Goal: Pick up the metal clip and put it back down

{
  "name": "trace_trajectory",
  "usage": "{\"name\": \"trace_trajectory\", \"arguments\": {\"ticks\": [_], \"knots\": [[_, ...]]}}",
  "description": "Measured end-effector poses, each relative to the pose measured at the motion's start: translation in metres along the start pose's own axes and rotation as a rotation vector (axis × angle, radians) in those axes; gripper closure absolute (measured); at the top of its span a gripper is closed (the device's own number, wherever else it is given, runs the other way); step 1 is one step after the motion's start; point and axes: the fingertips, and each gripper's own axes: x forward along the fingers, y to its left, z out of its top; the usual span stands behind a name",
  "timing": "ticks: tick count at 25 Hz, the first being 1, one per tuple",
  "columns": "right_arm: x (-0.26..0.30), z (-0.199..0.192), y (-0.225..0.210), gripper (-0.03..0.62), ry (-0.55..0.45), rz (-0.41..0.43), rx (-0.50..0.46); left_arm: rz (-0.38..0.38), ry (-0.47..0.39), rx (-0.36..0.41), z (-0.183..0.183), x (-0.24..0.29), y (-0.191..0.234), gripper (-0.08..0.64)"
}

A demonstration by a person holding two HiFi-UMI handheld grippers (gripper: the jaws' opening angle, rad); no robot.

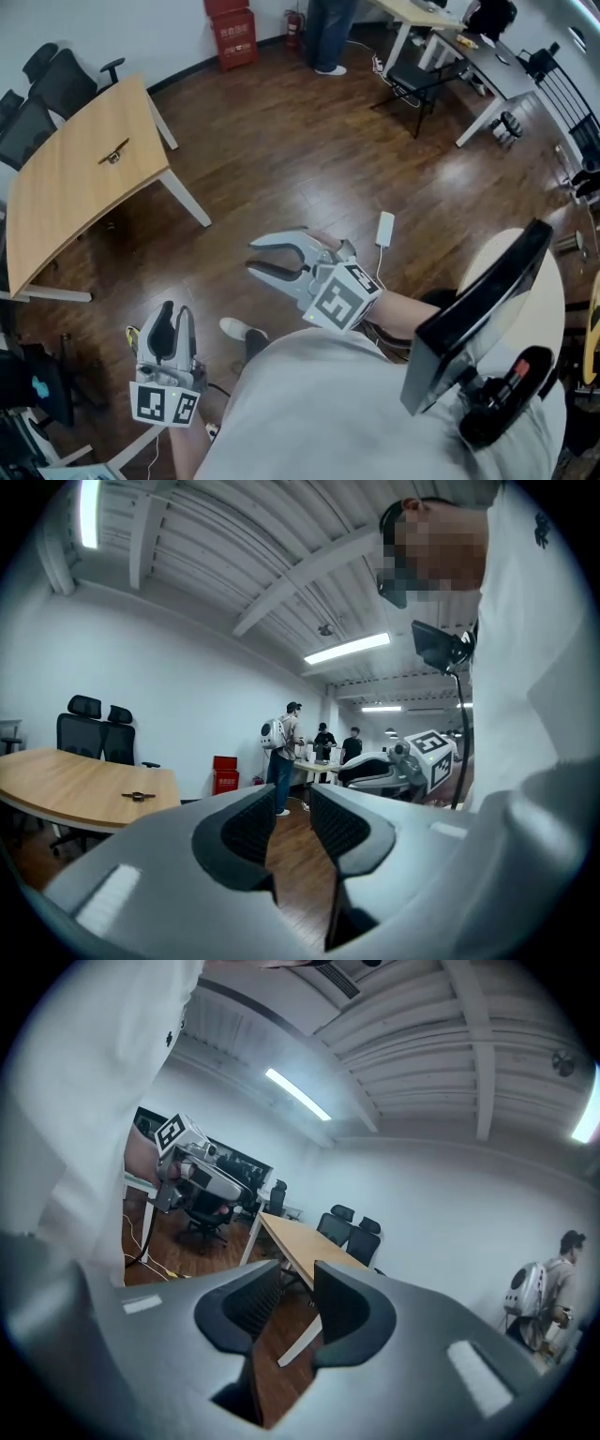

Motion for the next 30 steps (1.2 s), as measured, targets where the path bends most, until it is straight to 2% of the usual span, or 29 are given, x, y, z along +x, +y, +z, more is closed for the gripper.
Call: {"name": "trace_trajectory", "arguments": {"ticks": [5,11,16,22,30], "knots": [[-0.060,-0.016,0.013,0.479,0.002,-0.023,0.029,-0.048,0.044,-0.011,-0.018,0.006,-0.071,0.456],[-0.102,-0.021,0.017,0.483,-0.012,-0.059,0.054,-0.090,0.065,0.013,-0.018,0.012,-0.113,0.456],[-0.120,-0.022,0.015,0.489,-0.017,-0.085,0.055,-0.106,0.073,0.039,-0.012,0.016,-0.131,0.456],[-0.125,-0.025,0.024,0.493,-0.011,-0.072,0.048,-0.097,0.081,0.039,-0.015,0.008,-0.142,0.456],[-0.106,-0.020,0.036,0.511,-0.011,-0.029,0.050,-0.061,0.079,0.018,-0.020,-0.007,-0.128,0.456]]}}
